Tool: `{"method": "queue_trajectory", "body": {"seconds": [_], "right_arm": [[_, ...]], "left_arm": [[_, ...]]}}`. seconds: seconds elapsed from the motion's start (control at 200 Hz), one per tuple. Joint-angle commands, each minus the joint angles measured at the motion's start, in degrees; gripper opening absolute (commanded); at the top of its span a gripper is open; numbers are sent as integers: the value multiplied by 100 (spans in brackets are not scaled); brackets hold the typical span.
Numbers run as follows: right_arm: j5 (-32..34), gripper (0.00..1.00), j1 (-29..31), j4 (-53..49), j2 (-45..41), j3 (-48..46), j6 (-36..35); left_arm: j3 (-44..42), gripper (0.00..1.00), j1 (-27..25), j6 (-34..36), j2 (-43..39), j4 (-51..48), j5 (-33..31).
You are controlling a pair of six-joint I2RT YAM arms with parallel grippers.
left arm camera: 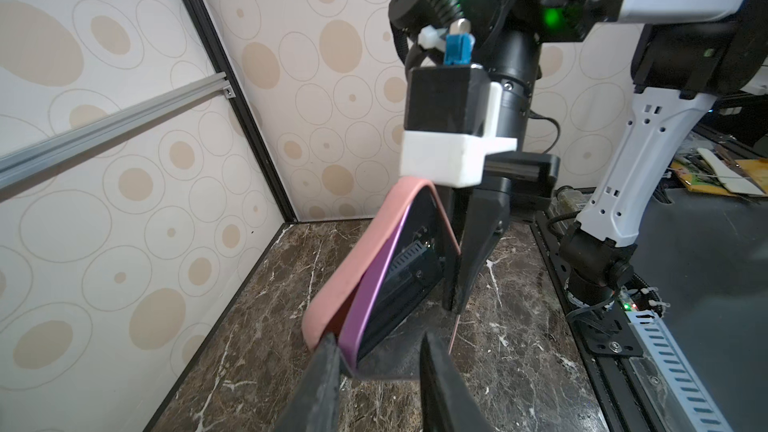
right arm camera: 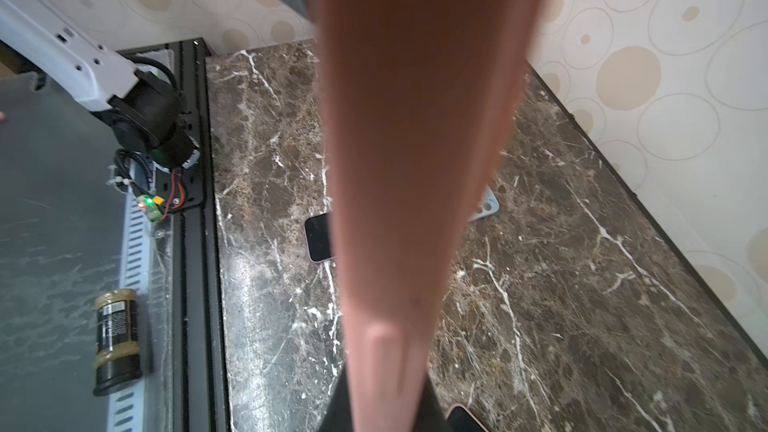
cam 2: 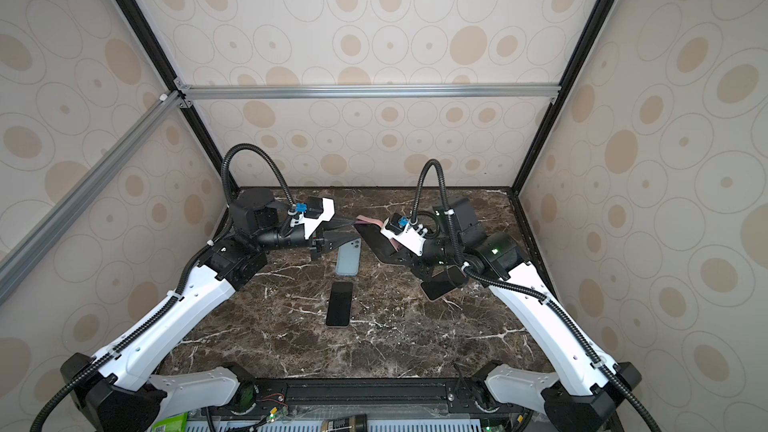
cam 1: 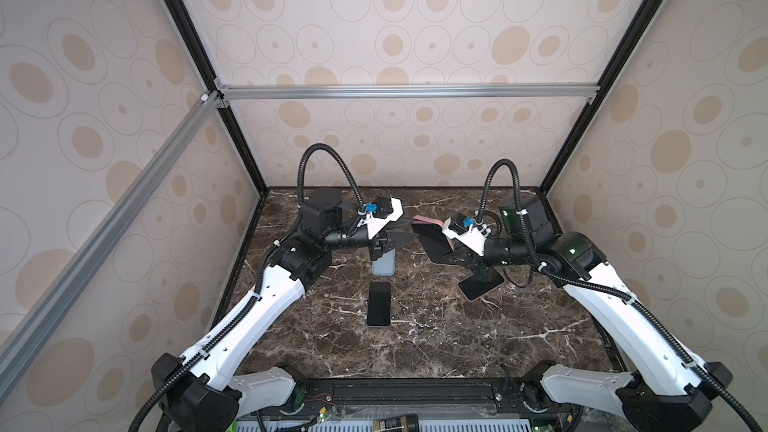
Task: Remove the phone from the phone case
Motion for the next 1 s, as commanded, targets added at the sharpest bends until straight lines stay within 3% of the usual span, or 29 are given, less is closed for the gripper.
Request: {"method": "queue_trajectory", "body": {"seconds": [0.0, 0.165, 0.28, 0.395, 0.52, 0.76, 0.855, 0.99], "right_arm": [[-1904, 0, 64, 2137, 178, 361, 7], [-2666, 0, -134, 2262, 284, 402, 218], [-2707, 0, -148, 2653, 268, 260, 416], [-2285, 0, -125, 2394, 317, 346, 35], [-1387, 0, 85, 1889, 354, 420, -817], [-815, 0, 109, 1756, 357, 463, -1371], [-893, 0, 75, 1982, 266, 376, -1226], [-1608, 0, -204, 2729, 59, 64, -448]], "left_arm": [[-43, 31, -537, -13, 162, -306, 1777], [-12, 31, -536, -48, 196, -287, 1850], [-8, 31, -536, -91, 210, -278, 1855], [86, 32, -536, 41, 287, -526, 1733], [290, 32, -537, 333, 410, -992, 1565], [515, 31, -560, 767, 540, -1633, 1414], [455, 31, -562, 783, 488, -1602, 1424], [125, 31, -508, 337, 203, -888, 1508]]}}
